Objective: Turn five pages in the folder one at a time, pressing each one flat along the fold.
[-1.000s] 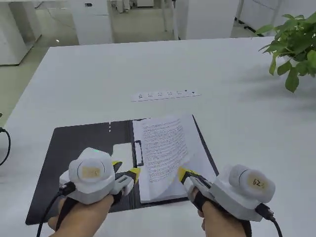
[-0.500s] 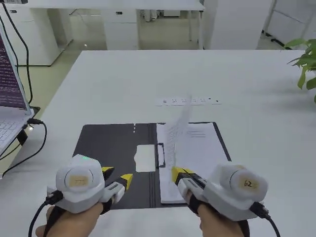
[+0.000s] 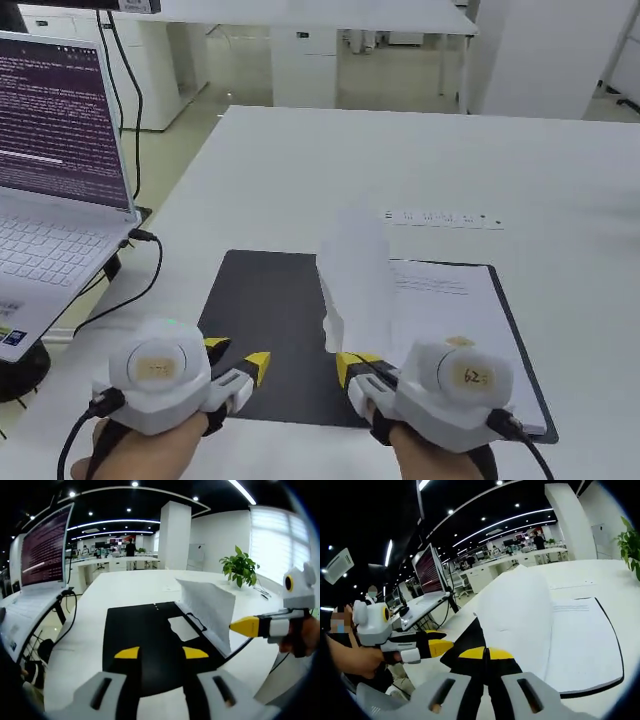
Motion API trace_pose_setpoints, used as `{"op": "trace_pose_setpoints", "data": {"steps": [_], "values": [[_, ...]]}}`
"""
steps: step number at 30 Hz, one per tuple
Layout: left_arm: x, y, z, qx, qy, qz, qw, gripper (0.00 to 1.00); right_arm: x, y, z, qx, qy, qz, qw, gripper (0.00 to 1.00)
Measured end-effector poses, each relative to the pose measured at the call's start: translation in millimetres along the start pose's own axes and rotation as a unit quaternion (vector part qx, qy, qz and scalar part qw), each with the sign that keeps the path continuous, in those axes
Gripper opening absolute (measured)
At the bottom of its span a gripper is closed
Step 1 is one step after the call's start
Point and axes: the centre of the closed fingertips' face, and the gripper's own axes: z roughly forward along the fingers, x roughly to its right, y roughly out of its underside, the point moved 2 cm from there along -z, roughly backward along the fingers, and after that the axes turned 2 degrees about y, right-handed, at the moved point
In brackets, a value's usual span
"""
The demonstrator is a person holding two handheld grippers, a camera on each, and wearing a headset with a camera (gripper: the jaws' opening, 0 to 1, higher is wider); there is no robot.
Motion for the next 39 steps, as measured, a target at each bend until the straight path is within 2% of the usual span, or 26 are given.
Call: {"op": "trace_pose_setpoints", "data": {"steps": [5, 6, 7, 9, 11, 13, 20, 26, 29, 36, 39], "values": [[-12.6, 5.7, -9.1, -0.002, -0.012, -0.008, 0.9999, 0.30, -9.1, 16.8, 15.0, -0.038, -0.008, -0.056, 0.9977, 0.00], [-13.8, 6.9, -10.5, -0.003, -0.014, -0.008, 0.9999, 0.30, -11.4, 19.6, 17.8, -0.042, -0.012, -0.056, 0.9975, 0.00], [-15.6, 9.2, -11.9, -0.004, -0.015, -0.010, 0.9998, 0.30, -10.3, 25.3, 20.4, -0.056, -0.009, -0.078, 0.9953, 0.00], [-17.6, 12.5, -13.4, -0.007, -0.017, -0.011, 0.9998, 0.30, -10.6, 33.3, 25.5, -0.070, -0.011, -0.100, 0.9925, 0.00], [-19.0, 15.4, -14.8, -0.009, -0.019, -0.013, 0.9997, 0.30, -12.2, 39.9, 29.9, -0.077, -0.014, -0.105, 0.9914, 0.00], [-19.5, 19.3, -16.4, -0.013, -0.020, -0.014, 0.9996, 0.30, -10.6, 49.5, 34.6, -0.093, -0.014, -0.126, 0.9875, 0.00], [-13.7, 25.2, -13.9, -0.020, -0.013, -0.015, 0.9996, 0.29, -7.2, 67.9, 47.2, -0.128, -0.018, -0.152, 0.9799, 0.00], [-6.9, 26.9, -7.5, -0.027, -0.005, -0.012, 0.9996, 0.29, -4.4, 78.7, 52.0, -0.146, -0.023, -0.169, 0.9745, 0.00], [-4.4, 27.8, -4.1, -0.031, -0.001, -0.010, 0.9995, 0.29, -4.5, 83.5, 51.7, -0.154, -0.029, -0.159, 0.9748, 0.00], [1.9, 30.1, 6.9, -0.042, 0.008, 0.002, 0.9991, 0.29, -5.4, 87.4, 46.3, -0.153, -0.038, -0.146, 0.9766, 0.01], [8.6, 29.5, 15.3, -0.048, 0.016, 0.011, 0.9987, 0.29, -3.3, 87.4, 41.9, -0.149, -0.036, -0.141, 0.9781, 0.00]]}}
